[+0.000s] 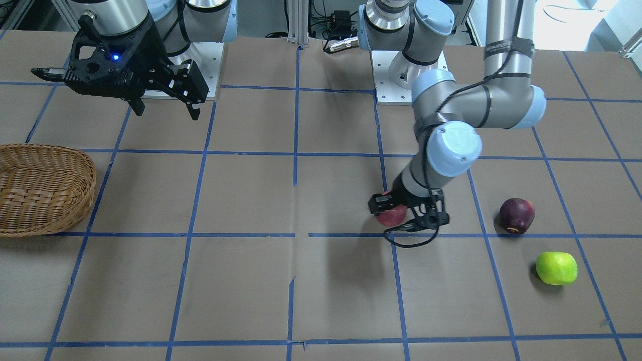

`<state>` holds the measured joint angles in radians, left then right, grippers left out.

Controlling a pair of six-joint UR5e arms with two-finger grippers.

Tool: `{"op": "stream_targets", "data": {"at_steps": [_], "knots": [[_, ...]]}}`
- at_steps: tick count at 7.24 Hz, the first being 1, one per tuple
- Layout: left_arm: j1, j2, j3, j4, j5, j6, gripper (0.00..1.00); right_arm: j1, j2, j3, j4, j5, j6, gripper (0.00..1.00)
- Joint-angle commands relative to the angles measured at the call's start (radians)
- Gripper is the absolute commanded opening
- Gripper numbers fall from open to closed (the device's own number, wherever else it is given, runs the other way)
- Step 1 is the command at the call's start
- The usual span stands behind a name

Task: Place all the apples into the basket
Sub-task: 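Carry the red apple to the table center and open the left gripper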

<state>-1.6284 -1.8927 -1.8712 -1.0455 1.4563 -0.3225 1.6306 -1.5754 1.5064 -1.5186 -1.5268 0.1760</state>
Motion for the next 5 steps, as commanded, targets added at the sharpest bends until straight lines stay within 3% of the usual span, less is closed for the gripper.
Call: {"op": "stream_targets", "data": {"at_steps": [1,3,4,5], "knots": [[-0.198,-0.092,0.035,0.158,-0.152,-0.211,0.00,0.000,0.001,0.000,0.000,0.000,-0.001,1.00],[-0.270,-0.144,0.076,0.176,-0.145,-0.256,0.02,0.000,0.005,0.000,-0.002,-0.001,-0.001,1.00],[-0.272,-0.157,0.082,0.176,-0.154,-0.247,0.99,0.000,0.005,0.002,-0.002,-0.001,-0.001,1.00],[-0.272,-0.149,0.086,0.177,-0.154,-0.222,1.00,0.000,0.009,0.002,-0.003,-0.003,-0.003,1.00]]}}
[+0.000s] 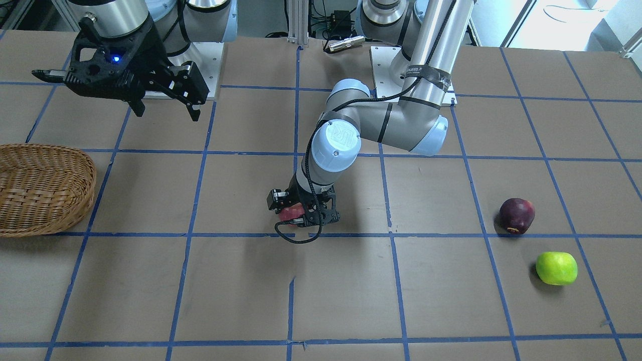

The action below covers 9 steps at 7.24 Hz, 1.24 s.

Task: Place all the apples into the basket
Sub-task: 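Carry the red apple to the table center and open the left gripper, then move left gripper to the dark red apple while right reaches the red apple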

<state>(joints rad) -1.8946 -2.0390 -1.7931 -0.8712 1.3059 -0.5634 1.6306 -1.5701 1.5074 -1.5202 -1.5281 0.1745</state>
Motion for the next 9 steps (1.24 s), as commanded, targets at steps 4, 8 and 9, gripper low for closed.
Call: {"op": "stream_targets", "data": {"at_steps": [4,8,9], "knots": [[0.272,0.158,0.104,-0.287,0.022,0.468,1.00,0.076,0.143,0.043,-0.163,-0.010,0.038,1.00],[0.675,0.226,0.087,-0.416,0.247,0.957,1.00,0.312,0.404,0.066,-0.464,-0.074,0.247,1.00],[0.809,0.183,0.083,-0.408,0.245,1.120,1.00,0.327,0.441,0.077,-0.503,-0.093,0.249,1.00]]}}
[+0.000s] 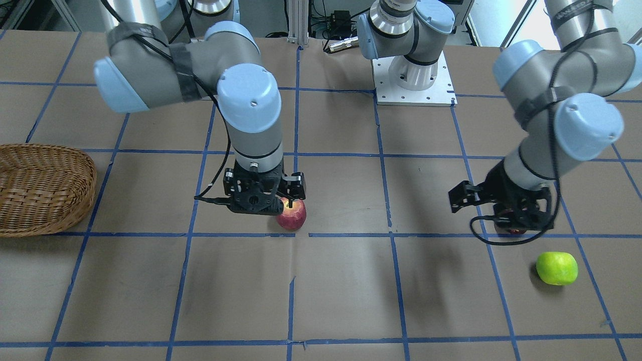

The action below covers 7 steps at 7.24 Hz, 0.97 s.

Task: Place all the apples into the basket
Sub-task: 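Move left gripper to the dark red apple while right reaches the red apple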

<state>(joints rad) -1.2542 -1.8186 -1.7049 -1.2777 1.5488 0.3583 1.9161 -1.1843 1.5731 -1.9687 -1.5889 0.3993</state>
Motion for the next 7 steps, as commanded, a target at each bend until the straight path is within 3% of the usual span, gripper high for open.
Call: {"op": "stream_targets", "data": {"at_steps": [1,3,4,5,7], "knots": [[0.200,-0.103,-0.010,0.047,0.013,0.293,1.00,0.047,0.075,0.028,-0.082,-0.029,0.012,1.00],[0.206,-0.191,-0.010,0.155,0.025,0.339,1.00,0.050,0.112,0.077,-0.183,-0.020,0.009,1.00],[0.226,-0.214,-0.010,0.156,0.033,0.353,1.00,0.053,0.123,0.096,-0.196,-0.017,-0.006,1.00],[0.231,-0.229,-0.022,0.153,0.033,0.350,1.00,0.054,0.141,0.104,-0.203,0.047,-0.060,1.00],[0.233,-0.208,-0.068,0.143,0.039,0.340,0.96,0.054,0.152,0.105,-0.202,0.055,-0.059,1.00]]}}
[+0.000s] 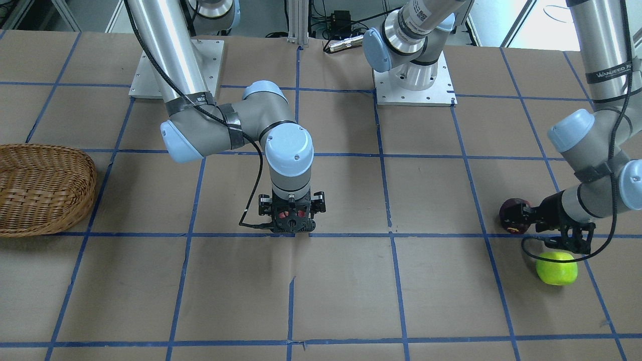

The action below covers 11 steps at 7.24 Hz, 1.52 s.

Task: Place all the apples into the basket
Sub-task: 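Grasp the dark red apple with left gripper while right grasps red apple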

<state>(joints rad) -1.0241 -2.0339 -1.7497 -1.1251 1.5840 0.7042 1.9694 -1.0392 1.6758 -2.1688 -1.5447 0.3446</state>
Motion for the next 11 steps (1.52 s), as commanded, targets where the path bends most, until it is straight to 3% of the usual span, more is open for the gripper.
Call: {"op": "stream_targets", "data": {"at_steps": [1,2,3,4,5,7,9,10,11], "knots": [[0.004,0.015,-0.075,-0.004,0.004,-0.008,0.97,0.003,0.005,0.002,0.001,0.009,0.000,1.00],[0.010,0.027,-0.094,0.014,0.004,0.000,0.67,0.005,0.001,0.002,0.004,0.003,0.004,0.73],[0.006,0.044,-0.088,0.024,0.075,0.000,0.01,0.003,-0.002,0.001,0.010,-0.002,0.004,0.38],[-0.014,0.075,-0.059,0.007,0.089,-0.008,0.00,-0.003,-0.013,-0.001,0.015,-0.003,-0.001,0.24],[-0.060,0.111,-0.029,-0.078,0.082,-0.047,0.00,-0.035,-0.083,-0.002,0.068,0.001,-0.007,0.24],[-0.312,0.188,-0.043,-0.175,0.064,-0.371,0.00,-0.244,-0.270,0.002,0.287,-0.003,-0.071,0.24],[-0.542,0.177,-0.031,-0.179,-0.223,-0.875,0.00,-0.448,-0.344,0.002,0.323,-0.047,-0.191,0.24],[-0.665,0.152,-0.033,-0.016,-0.381,-1.043,0.00,-0.543,-0.352,0.002,0.339,-0.070,-0.334,0.24],[-0.736,0.115,-0.046,0.089,-0.395,-1.122,0.00,-0.608,-0.354,0.002,0.387,-0.081,-0.420,0.24]]}}
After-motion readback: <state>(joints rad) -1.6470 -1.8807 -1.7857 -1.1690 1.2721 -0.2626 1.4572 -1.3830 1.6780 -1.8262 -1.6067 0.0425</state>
